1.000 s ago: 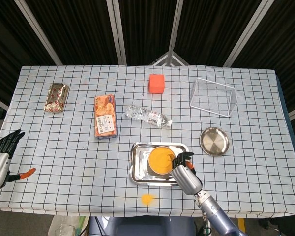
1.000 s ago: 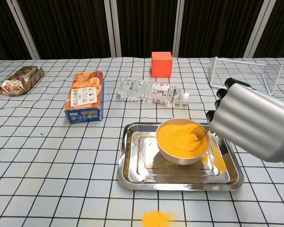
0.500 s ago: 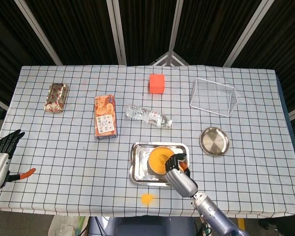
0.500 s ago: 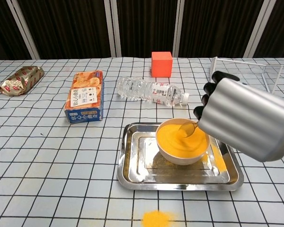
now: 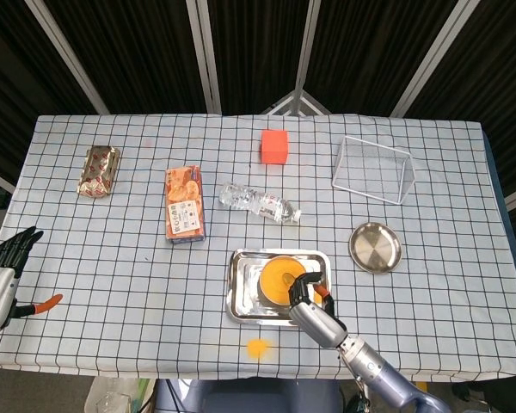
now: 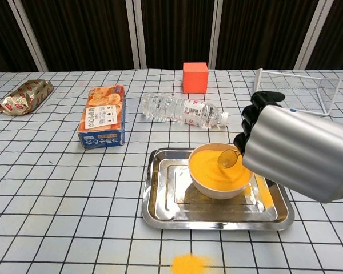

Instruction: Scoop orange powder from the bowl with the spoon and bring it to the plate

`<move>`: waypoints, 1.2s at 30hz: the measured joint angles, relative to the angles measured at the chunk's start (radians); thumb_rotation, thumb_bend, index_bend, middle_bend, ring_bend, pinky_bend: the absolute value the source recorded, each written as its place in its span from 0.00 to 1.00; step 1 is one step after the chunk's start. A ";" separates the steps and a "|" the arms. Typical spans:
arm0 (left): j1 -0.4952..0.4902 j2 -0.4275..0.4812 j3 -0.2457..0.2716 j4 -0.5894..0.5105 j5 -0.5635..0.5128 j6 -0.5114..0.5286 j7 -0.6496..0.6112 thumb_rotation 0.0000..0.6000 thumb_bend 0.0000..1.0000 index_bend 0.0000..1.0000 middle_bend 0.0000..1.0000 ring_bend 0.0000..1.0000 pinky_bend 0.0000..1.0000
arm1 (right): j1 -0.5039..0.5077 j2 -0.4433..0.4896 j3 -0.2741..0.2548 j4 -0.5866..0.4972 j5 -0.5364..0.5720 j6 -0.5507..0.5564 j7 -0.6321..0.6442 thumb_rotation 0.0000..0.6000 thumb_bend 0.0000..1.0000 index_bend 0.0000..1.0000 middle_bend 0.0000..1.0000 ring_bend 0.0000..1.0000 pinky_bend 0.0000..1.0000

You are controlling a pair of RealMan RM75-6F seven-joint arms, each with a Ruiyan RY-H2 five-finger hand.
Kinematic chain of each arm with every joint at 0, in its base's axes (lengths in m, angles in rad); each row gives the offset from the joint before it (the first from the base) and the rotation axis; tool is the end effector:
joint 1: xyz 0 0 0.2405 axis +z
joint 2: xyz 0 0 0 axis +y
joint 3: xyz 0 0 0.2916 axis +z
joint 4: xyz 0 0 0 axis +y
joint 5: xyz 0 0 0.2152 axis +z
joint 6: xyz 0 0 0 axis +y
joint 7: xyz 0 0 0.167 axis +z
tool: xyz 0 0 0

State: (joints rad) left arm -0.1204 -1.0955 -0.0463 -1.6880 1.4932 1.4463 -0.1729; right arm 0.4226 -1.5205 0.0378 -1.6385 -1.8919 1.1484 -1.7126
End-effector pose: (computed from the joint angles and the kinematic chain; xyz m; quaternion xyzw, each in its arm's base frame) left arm -0.3267 0.2168 0.1645 -0.5621 -0.4564 -0.4483 0.5242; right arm -0.1534 -0.2390 -0.0220 0.7485 0.3546 0.1685 0.5344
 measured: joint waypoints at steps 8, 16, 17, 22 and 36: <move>0.000 0.001 0.001 -0.002 -0.001 -0.003 0.000 1.00 0.01 0.00 0.00 0.00 0.00 | -0.012 0.007 0.015 -0.010 0.011 -0.003 0.015 1.00 0.56 0.69 0.62 0.49 0.51; -0.002 0.001 0.001 -0.005 -0.004 -0.008 0.002 1.00 0.01 0.00 0.00 0.00 0.00 | -0.020 0.020 0.009 -0.017 0.004 -0.014 0.024 1.00 0.56 0.69 0.62 0.49 0.51; -0.002 0.001 0.001 -0.005 -0.005 -0.008 0.002 1.00 0.01 0.00 0.00 0.00 0.00 | -0.022 0.019 0.011 -0.019 0.006 -0.012 0.029 1.00 0.56 0.69 0.62 0.49 0.51; -0.001 0.002 0.001 -0.006 -0.006 -0.007 -0.003 1.00 0.01 0.00 0.00 0.00 0.00 | -0.040 0.007 0.030 -0.036 0.049 0.010 0.066 1.00 0.56 0.69 0.62 0.49 0.51; -0.002 0.002 -0.002 -0.007 -0.009 -0.007 -0.003 1.00 0.01 0.00 0.00 0.00 0.00 | -0.102 0.109 0.153 -0.053 0.204 0.147 0.232 1.00 0.56 0.69 0.62 0.49 0.51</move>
State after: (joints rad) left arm -0.1220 -1.0932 -0.0480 -1.6952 1.4843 1.4390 -0.1760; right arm 0.3207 -1.4119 0.1907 -1.6918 -1.6877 1.2957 -1.4810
